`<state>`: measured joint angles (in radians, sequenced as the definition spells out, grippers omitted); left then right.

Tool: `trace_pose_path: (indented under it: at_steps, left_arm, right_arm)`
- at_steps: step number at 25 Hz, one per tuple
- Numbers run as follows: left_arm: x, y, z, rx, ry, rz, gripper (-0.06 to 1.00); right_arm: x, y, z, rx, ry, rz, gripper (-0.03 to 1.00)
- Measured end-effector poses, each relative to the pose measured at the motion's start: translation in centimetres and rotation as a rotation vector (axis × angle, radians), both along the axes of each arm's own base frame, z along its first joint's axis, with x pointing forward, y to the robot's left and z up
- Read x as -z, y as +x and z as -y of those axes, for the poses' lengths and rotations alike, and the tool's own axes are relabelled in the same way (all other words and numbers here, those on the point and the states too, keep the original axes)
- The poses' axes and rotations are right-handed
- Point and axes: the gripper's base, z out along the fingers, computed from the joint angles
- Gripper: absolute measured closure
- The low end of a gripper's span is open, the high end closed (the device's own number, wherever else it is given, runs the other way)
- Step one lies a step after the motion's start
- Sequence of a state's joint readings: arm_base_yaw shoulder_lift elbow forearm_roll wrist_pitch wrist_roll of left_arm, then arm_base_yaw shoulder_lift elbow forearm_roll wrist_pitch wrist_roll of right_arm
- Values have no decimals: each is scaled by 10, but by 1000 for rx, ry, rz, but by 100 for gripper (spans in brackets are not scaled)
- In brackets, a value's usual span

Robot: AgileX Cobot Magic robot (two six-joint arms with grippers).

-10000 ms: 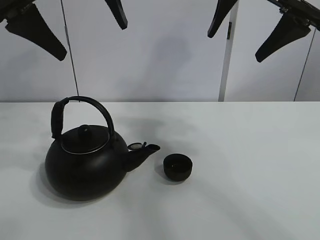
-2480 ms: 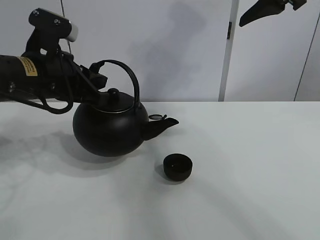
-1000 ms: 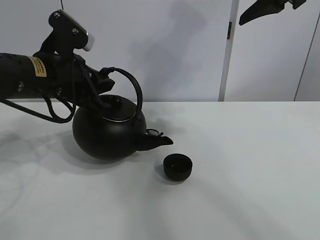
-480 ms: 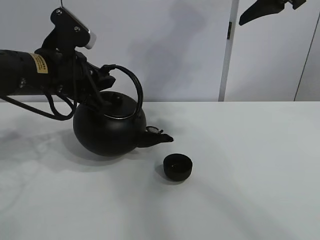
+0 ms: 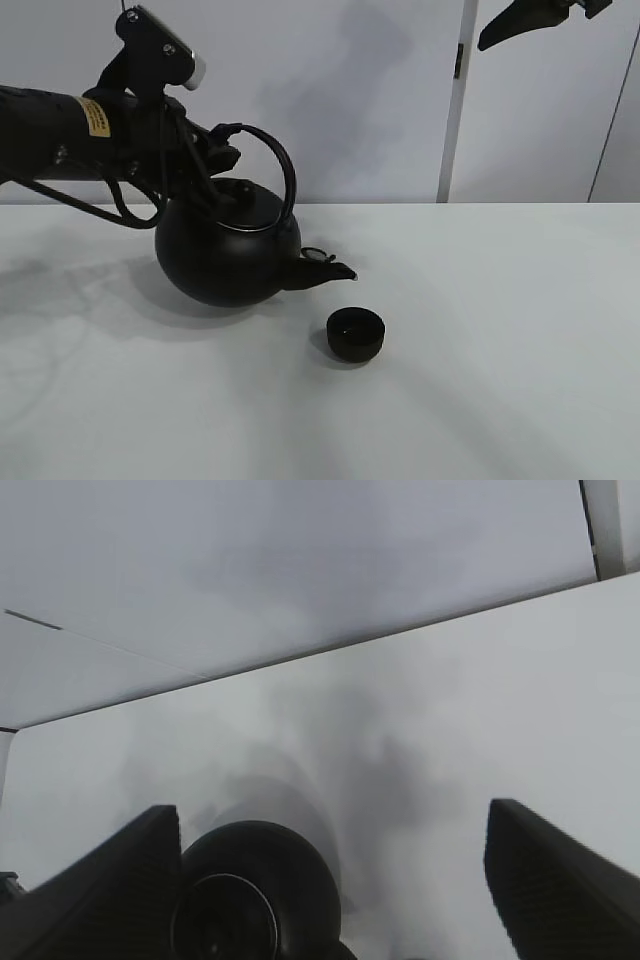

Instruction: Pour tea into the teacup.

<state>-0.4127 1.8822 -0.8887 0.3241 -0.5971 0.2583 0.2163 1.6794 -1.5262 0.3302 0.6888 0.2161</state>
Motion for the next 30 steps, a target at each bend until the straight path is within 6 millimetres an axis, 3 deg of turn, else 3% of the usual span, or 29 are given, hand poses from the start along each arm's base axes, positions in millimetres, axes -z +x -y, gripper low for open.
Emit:
trace_pose_path:
  at_steps: [30]
  left_arm:
    - [-2,0,7,30,43,18,84]
  right_arm:
    - [0,0,0,1,1,4,40]
